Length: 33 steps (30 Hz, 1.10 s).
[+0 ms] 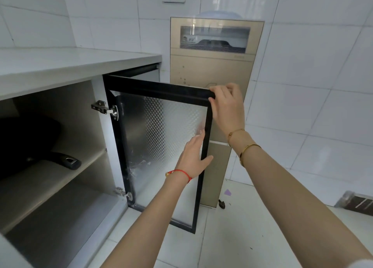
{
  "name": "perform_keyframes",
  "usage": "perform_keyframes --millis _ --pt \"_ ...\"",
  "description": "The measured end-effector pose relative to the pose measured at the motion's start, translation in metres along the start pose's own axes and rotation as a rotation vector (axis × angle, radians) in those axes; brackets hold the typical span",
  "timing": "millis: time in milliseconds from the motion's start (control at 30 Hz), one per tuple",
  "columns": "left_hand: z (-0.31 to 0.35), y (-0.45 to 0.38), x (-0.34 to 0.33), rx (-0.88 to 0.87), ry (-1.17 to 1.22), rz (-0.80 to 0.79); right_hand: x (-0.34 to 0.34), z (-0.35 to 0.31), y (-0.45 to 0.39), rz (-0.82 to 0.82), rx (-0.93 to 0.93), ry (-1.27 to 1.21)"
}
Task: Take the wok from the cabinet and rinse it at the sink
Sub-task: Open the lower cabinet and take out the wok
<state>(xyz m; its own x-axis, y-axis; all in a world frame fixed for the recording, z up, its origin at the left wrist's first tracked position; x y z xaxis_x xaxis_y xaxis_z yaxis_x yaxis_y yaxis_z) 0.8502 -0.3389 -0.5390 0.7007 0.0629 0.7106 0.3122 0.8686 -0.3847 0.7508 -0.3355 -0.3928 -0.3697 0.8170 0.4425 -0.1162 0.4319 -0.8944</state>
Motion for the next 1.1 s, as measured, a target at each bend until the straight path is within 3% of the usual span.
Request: perform_keyframes --millis 600,1100 --pt "-0.014 -0.042 -0.024 -0.011 -0.046 -0.024 -0.049 0.046 -0.001 -0.01 -0.002 0.012" --pt "-0.021 -0.008 -0.005 0.049 -0.113 -0.046 -0.029 0.032 0.003 -0.116 -0.046 -0.045"
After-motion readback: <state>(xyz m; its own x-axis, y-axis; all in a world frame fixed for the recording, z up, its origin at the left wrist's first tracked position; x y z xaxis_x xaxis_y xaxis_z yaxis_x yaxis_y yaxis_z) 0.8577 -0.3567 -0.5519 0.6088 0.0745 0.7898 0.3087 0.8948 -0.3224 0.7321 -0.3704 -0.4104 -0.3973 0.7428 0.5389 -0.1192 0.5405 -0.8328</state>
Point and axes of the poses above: each hand's wrist, its own y-axis away from the middle knuckle, its own x-axis out of the back of the hand, z = x × y, the point moved 6 cm from there along -y, towards the middle knuckle, and after that the axes turned 5 degrees about -y, right-handed, at the moved point
